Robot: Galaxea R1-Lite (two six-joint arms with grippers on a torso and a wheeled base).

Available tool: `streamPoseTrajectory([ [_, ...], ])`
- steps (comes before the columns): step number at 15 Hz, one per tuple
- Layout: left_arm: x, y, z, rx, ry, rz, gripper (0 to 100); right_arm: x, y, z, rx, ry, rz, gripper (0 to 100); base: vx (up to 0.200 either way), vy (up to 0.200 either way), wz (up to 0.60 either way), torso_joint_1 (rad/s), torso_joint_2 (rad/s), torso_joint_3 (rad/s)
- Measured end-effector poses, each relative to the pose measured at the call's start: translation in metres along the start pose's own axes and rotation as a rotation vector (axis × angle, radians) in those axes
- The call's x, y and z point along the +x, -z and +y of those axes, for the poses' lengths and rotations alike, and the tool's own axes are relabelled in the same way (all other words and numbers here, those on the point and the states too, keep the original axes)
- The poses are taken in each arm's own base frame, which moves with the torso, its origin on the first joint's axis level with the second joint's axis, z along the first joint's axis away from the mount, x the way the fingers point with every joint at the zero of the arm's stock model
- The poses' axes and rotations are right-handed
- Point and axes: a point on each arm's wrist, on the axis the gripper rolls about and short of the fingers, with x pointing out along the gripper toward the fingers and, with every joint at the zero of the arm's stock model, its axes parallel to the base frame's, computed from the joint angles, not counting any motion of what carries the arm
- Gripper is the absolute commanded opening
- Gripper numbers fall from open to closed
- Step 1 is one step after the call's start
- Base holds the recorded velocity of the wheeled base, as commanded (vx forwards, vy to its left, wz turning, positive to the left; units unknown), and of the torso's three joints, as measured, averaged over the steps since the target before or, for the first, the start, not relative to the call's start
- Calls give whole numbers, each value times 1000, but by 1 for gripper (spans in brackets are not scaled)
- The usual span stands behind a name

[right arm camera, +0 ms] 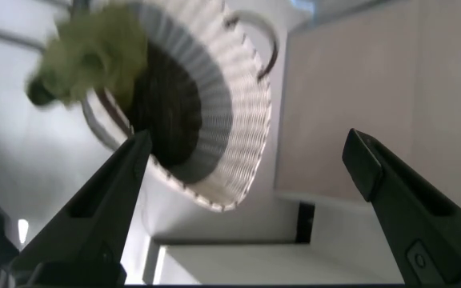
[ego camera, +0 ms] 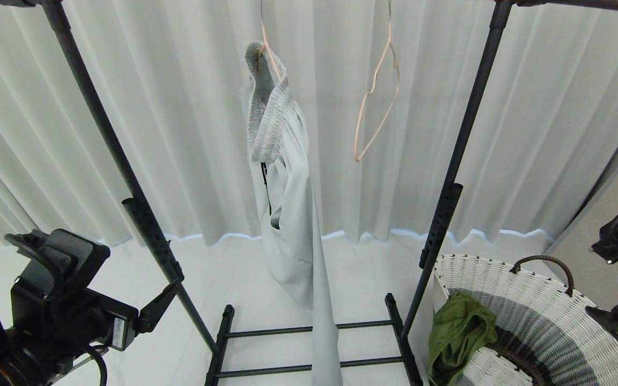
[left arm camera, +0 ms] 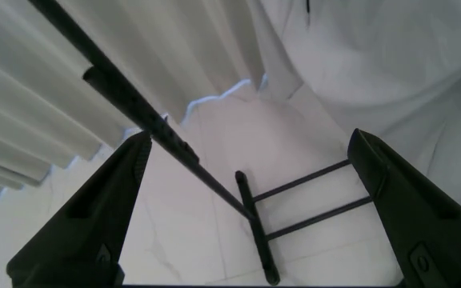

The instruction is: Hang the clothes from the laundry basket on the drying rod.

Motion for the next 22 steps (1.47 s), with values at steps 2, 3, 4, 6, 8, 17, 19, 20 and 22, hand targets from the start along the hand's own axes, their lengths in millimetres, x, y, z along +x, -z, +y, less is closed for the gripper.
streamPoseTrajectory([
  [2,6,-4,1,-1,-2,-3,100,4,9,4,-17,-5,32,100,0,0,0,-161,464,300],
  [3,8,-5,1,-1,0,-2,100,6,12,6,-24,-8,44,100,0,0,0,-119,369,237],
  [4,9,-6,1,0,4,-1,100,7,14,8,-25,-10,48,100,0,0,0,-80,227,139],
  [6,11,-6,-3,-3,34,-5,100,12,18,11,-10,-52,29,100,0,0,0,-34,102,66],
  [8,12,-7,-10,-63,72,-5,100,20,23,14,1,-140,13,100,100,0,0,1,11,9],
  [17,13,-6,-21,-45,125,7,100,90,50,37,-117,-286,-26,100,67,0,0,-2,3,3],
  [19,12,-4,-23,-40,135,11,100,104,54,46,-120,-293,-16,100,0,0,0,0,0,0],
  [20,11,-2,-24,-38,138,19,100,111,54,50,-121,-291,-19,100,0,0,0,0,0,0],
  [22,8,2,-25,-35,134,29,100,128,54,57,-118,-283,-21,100,0,0,0,0,0,0],
])
